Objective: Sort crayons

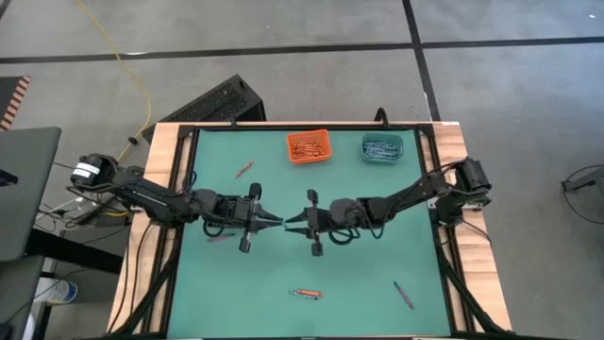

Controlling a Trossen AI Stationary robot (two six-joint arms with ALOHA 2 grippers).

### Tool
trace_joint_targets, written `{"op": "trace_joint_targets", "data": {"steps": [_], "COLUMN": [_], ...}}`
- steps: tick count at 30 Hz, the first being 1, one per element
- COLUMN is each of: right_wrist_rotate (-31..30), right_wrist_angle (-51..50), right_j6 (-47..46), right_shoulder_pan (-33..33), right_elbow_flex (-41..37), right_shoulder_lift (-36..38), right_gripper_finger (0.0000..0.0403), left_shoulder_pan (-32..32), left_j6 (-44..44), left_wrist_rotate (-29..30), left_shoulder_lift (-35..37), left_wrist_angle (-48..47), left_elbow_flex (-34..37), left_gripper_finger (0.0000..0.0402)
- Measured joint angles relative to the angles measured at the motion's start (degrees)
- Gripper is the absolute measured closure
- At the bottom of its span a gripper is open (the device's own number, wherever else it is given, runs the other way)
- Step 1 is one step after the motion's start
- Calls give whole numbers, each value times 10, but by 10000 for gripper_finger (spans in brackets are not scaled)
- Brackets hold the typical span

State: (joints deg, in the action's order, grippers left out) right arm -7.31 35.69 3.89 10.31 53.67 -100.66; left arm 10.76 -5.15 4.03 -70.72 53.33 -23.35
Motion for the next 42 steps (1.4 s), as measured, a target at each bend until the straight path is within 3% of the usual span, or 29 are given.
{"op": "trace_joint_targets", "data": {"steps": [11,17,23,32,37,42], "right_wrist_rotate": [-1,-1,-5,-5,-6,-5], "right_wrist_angle": [0,10,8,-18,-84,-227], "right_j6": [43,52,66,84,89,88], "right_shoulder_pan": [0,-8,-5,-6,-6,-13], "right_elbow_flex": [5,5,5,5,4,5], "right_shoulder_lift": [5,5,5,14,53,124], "right_gripper_finger": [305,305,308,384,392,394], "left_shoulder_pan": [0,-1,-6,-6,-6,-11], "left_j6": [-20,-29,-41,-26,-21,5], "left_wrist_rotate": [24,27,29,27,29,38], "left_shoulder_lift": [-8,-68,-95,-92,-90,-79], "left_wrist_angle": [17,107,120,120,89,61], "left_elbow_flex": [0,-3,-2,-2,-2,-2], "left_gripper_finger": [394,394,394,393,361,303]}}
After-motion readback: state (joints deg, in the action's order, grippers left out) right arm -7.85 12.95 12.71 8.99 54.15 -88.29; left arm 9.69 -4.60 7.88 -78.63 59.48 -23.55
